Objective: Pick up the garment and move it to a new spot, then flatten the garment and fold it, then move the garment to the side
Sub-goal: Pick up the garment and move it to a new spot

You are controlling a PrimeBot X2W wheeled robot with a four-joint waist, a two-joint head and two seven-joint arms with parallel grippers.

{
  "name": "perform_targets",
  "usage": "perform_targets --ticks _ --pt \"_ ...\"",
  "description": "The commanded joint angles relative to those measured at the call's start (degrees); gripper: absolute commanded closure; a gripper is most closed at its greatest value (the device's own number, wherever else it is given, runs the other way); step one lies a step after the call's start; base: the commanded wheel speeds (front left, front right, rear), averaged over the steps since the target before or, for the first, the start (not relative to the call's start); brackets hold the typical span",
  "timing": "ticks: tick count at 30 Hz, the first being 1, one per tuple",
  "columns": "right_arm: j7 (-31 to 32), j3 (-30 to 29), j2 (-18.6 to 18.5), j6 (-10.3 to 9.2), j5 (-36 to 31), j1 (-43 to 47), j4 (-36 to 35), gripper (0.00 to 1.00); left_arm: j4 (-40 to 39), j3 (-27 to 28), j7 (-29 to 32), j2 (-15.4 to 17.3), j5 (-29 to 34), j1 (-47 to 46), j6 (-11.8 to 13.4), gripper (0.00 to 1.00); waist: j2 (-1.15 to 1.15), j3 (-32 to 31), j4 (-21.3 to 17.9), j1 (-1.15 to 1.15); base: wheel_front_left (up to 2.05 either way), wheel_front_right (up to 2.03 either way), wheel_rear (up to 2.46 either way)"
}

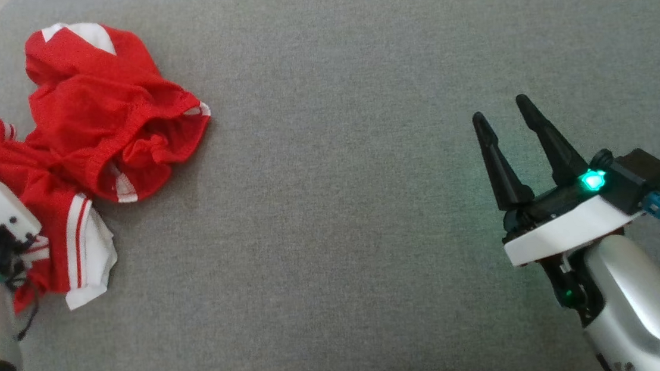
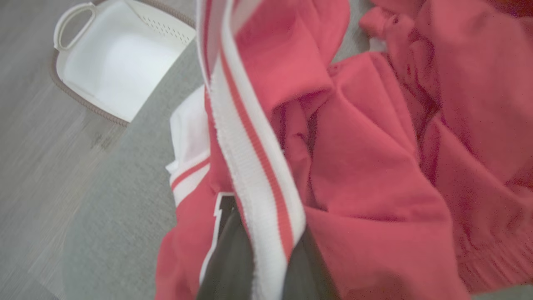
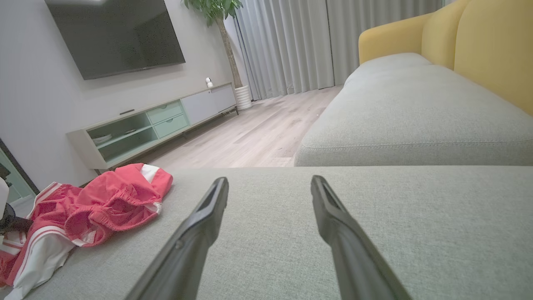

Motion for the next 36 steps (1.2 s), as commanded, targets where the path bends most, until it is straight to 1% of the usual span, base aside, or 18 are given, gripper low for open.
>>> perform_targets --ticks 1,3,4,8,11,13,18,21,25,27,30,33,36 --pt "-0.6 1.2 0.6 -0.04 0.3 -1.2 -1.6 0.0 -1.3 0.6 -2.2 4.7 0.4 -3.9 -0.9 1.0 0.0 -0.9 0.0 0.0 0.0 0.0 0.0" --pt "-0.6 1.4 1.0 -0.04 0.3 -1.2 -1.4 0.0 -0.7 -0.3 -4.7 6.0 1.2 -5.2 -2.3 1.0 0.0 -2.0 -0.1 0.0 0.0 0.0 0.0" --pt "-0.6 1.4 1.0 -0.04 0.3 -1.2 -1.4 0.0 -0.7 -0.3 -4.7 6.0 1.2 -5.2 -2.3 1.0 0.0 -2.0 -0.1 0.0 0.0 0.0 0.0" --pt "-0.6 1.3 1.8 -0.04 0.4 -0.3 -0.7 0.0 -1.2 -2.2 -8.0 7.8 2.7 -8.8 -4.9 1.0 0.0 -4.8 -0.3 0.0 0.0 0.0 0.0" --pt "-0.6 0.9 2.6 -0.04 0.8 0.8 -0.2 0.0 -3.0 -4.1 -9.1 7.9 3.8 -11.4 -6.3 1.0 0.0 -7.1 -0.4 0.0 0.0 0.0 0.0" --pt "-0.6 0.7 3.1 -0.04 0.8 1.4 0.0 0.0 -5.2 -5.4 -9.2 7.3 4.4 -13.1 -6.9 1.0 0.0 -8.5 -0.7 0.0 0.0 0.0 0.0" --pt "-0.6 0.3 4.7 -0.04 1.2 2.5 0.3 0.0 -14.6 -8.7 -7.7 4.3 5.3 -15.6 -8.4 1.0 0.0 -11.5 -2.2 0.0 0.0 0.0 0.0" --pt "-0.6 0.4 5.5 -0.04 2.2 2.5 -0.1 0.0 -22.6 -11.1 -5.7 2.2 5.6 -15.5 -9.2 1.0 0.0 -12.5 -4.0 0.0 0.0 0.0 0.0" --pt "-0.6 0.5 6.0 -0.04 2.8 1.9 -0.9 0.0 -35.0 -13.5 -2.2 -0.9 5.2 -14.7 -9.3 1.0 0.0 -12.9 -7.2 0.0 0.0 0.0 0.0" --pt "-0.6 0.6 5.9 -0.04 2.8 1.4 -1.4 0.0 -41.0 -14.6 0.0 -3.0 4.3 -14.1 -9.2 1.0 0.0 -12.7 -9.2 0.0 0.0 0.0 0.0" --pt "-0.6 0.7 5.7 -0.04 2.8 0.8 -1.9 0.0 -48.3 -15.7 3.0 -7.3 0.9 -12.3 -8.9 1.0 0.0 -12.0 -12.1 0.0 0.0 0.0 0.0" --pt "-0.6 0.6 5.3 -0.04 3.1 0.4 -2.3 0.0 -53.1 -17.6 3.9 -10.3 -0.4 -9.1 -8.5 1.0 0.0 -11.0 -14.9 0.0 0.0 0.0 0.0" --pt "-0.6 0.0 5.0 -0.04 3.5 0.2 -2.7 0.0 -55.2 -19.9 2.2 -12.6 -1.4 -4.4 -8.1 1.0 0.0 -9.8 -17.2 0.0 0.0 0.0 0.0"
